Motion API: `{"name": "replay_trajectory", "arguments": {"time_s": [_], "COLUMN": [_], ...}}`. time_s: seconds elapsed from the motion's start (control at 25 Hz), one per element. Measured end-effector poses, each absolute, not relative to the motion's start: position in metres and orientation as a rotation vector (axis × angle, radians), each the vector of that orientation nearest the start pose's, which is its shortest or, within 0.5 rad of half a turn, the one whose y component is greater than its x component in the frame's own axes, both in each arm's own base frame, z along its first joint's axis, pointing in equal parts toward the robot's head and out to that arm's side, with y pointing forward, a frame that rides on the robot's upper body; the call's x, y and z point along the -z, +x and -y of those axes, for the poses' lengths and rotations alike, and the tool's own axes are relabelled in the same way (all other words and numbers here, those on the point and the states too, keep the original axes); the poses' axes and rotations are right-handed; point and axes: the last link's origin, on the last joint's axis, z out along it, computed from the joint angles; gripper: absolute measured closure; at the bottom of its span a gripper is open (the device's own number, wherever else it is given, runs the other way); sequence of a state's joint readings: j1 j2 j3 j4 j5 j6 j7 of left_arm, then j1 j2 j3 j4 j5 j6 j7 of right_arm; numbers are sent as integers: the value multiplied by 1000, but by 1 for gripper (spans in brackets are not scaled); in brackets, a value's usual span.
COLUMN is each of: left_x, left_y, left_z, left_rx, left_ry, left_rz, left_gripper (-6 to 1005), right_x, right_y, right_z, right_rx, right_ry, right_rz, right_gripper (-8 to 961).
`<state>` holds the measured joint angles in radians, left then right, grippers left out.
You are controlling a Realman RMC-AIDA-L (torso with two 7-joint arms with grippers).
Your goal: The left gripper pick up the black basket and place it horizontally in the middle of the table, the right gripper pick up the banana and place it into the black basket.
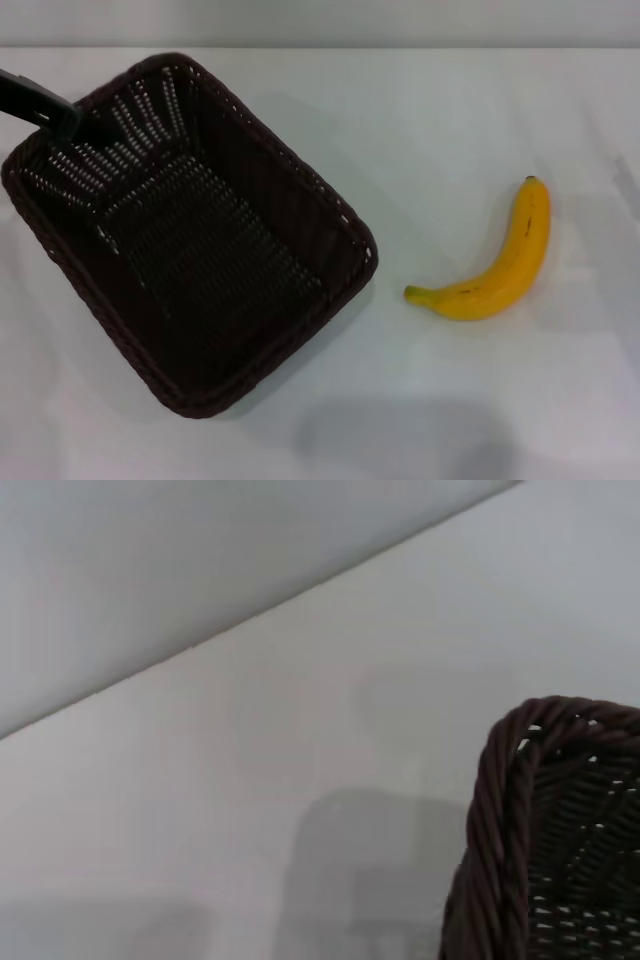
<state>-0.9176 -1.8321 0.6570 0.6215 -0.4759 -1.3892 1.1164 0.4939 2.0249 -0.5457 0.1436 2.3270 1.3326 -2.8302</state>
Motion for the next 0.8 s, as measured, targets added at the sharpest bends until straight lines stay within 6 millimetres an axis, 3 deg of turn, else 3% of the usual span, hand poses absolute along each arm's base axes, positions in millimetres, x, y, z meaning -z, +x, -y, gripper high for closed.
{"name": "replay_trajectory", "arguments": {"time_s": [0.32,0.56,0.8], "left_x": [-125,-133,-140], "left_y": [-244,-258,-273], "left_z": [-421,-403,-383], "left_rx": [113,214,429], "left_ry": [-2610,-2606,-2551], "left_rz": [1060,1182,1293], "left_gripper": [834,849,851], "right_x": [-16,-23,-32], "right_y": [350,356,359], "right_z": [-320,-317,-318], "right_rx": [-793,-778,-767], "right_ry": [-1493,-1473,-1459], "right_rz": [-625,-612,-582], "right_gripper": [112,112,112]}}
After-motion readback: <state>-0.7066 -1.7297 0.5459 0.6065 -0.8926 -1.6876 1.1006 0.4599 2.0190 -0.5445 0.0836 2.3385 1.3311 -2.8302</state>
